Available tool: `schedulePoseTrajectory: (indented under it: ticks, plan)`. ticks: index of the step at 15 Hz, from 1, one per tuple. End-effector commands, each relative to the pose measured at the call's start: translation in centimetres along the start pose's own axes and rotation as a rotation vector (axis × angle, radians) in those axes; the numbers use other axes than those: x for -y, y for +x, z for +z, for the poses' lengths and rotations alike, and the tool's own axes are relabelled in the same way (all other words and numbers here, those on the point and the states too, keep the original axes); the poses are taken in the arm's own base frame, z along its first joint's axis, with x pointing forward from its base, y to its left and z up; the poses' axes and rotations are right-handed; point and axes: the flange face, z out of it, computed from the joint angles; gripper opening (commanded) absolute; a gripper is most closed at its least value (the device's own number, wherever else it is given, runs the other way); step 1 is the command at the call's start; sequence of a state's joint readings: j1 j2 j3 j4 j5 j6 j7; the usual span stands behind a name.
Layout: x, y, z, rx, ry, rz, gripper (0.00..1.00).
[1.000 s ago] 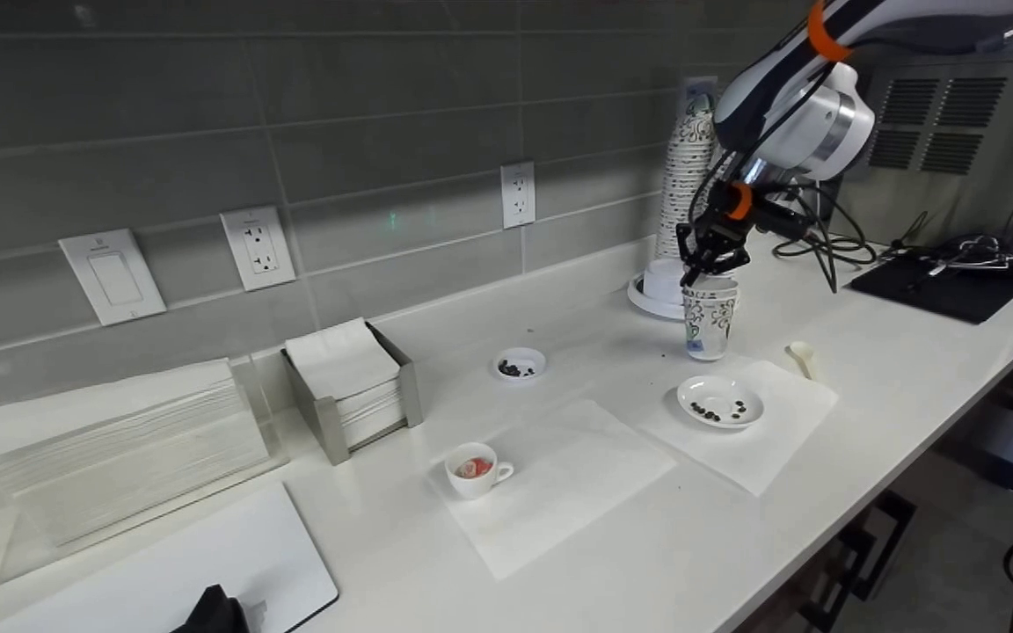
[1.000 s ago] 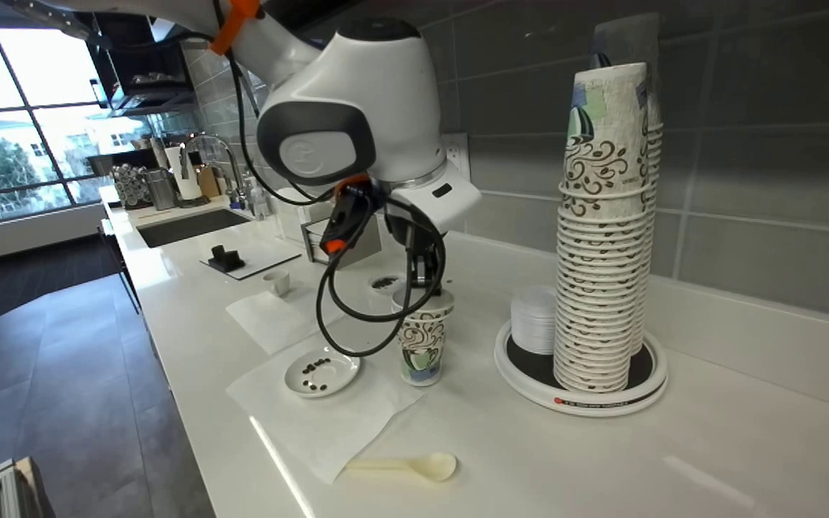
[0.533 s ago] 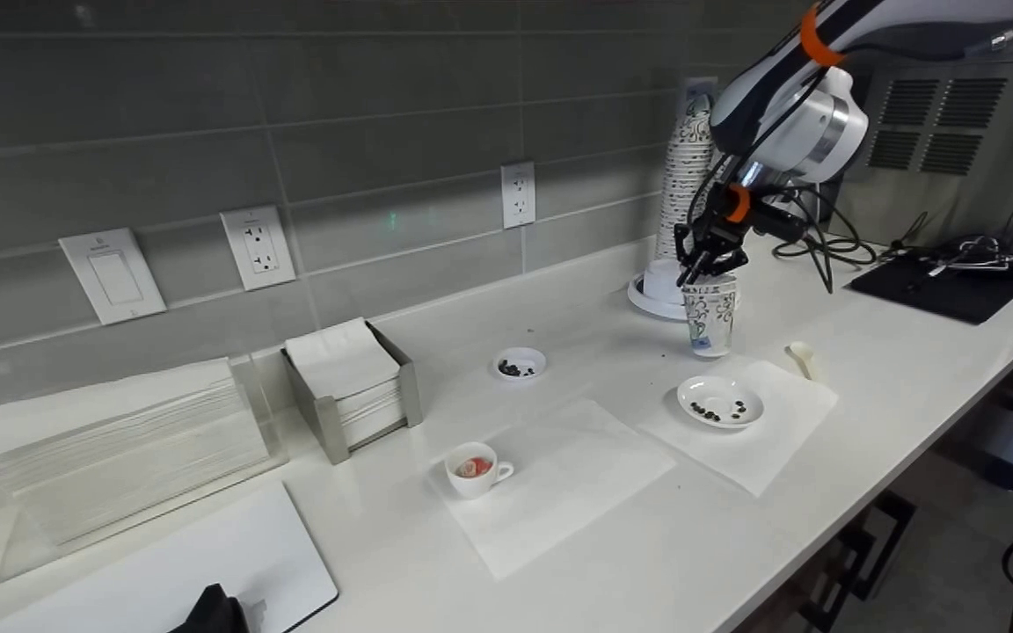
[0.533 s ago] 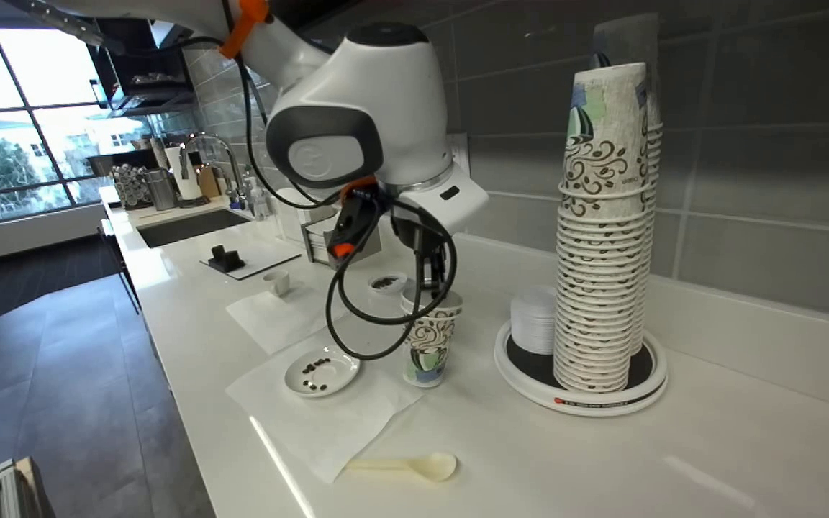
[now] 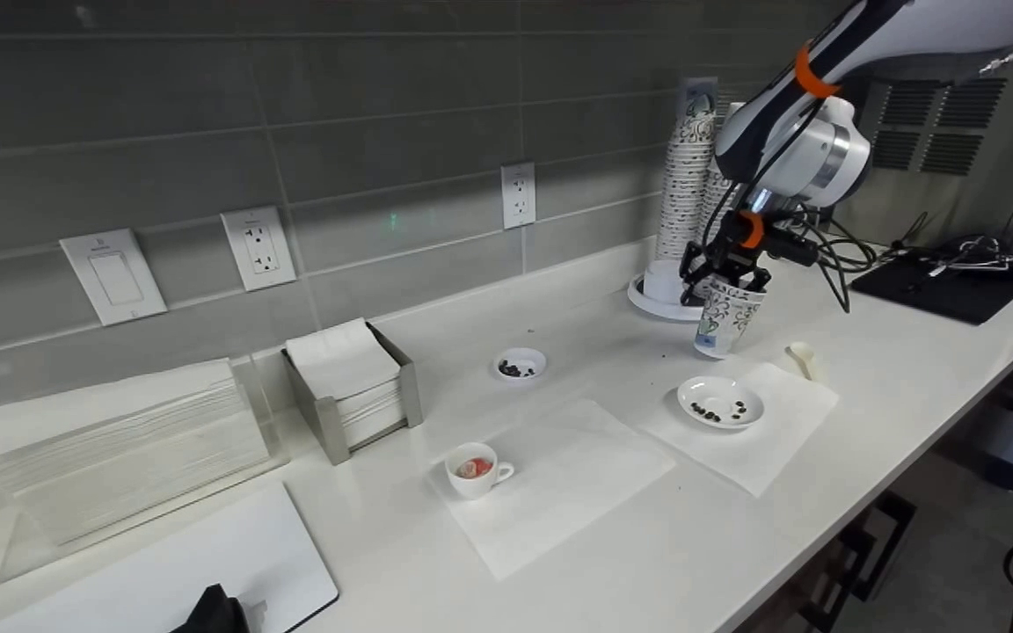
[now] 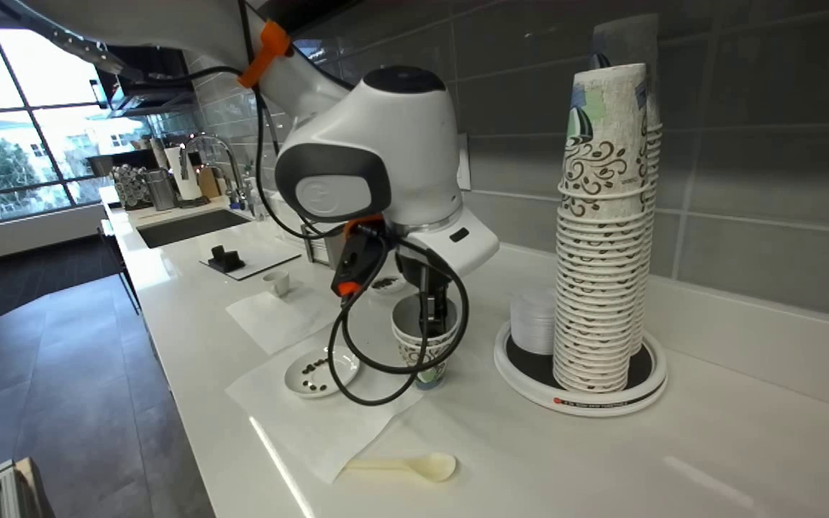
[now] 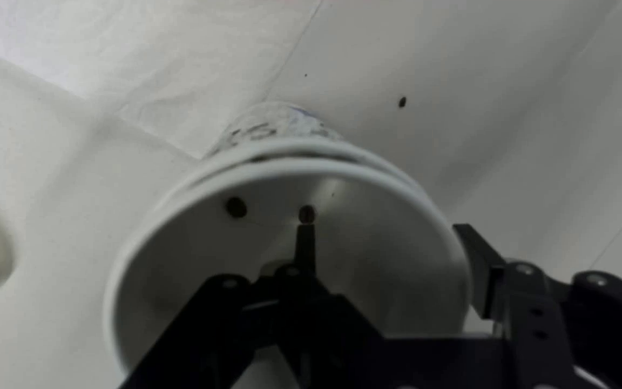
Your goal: Put the left cup in the right cup, then move the cups to the left
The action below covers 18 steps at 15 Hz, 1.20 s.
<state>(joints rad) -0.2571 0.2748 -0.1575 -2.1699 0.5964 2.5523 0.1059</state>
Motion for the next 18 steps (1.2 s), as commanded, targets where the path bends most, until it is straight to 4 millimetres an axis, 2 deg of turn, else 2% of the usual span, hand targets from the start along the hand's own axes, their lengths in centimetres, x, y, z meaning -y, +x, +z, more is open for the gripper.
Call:
schedulePoseTrajectory:
  ticks: [1,2,3,8,13,15,18]
  plan:
    - [-0.8,0.2,-0.6,-0.001,0.018,-0.007,0.45]
    - [-0.9,0.3,-0.8,-0.005,0.020,-0.008,0.43]
    - [-1.0,0.3,-1.0,-0.008,0.024,-0.008,0.38]
    - [-1.6,0.5,-1.7,-0.006,0.018,-0.021,0.01]
    - [-1.7,-0.2,-2.8,-0.030,0.028,-0.088,0.01]
    - [-1.7,-1.6,-3.0,-0.052,0.026,-0.161,0.01]
    - [-1.6,-4.8,-3.6,-0.112,0.022,-0.306,0.01]
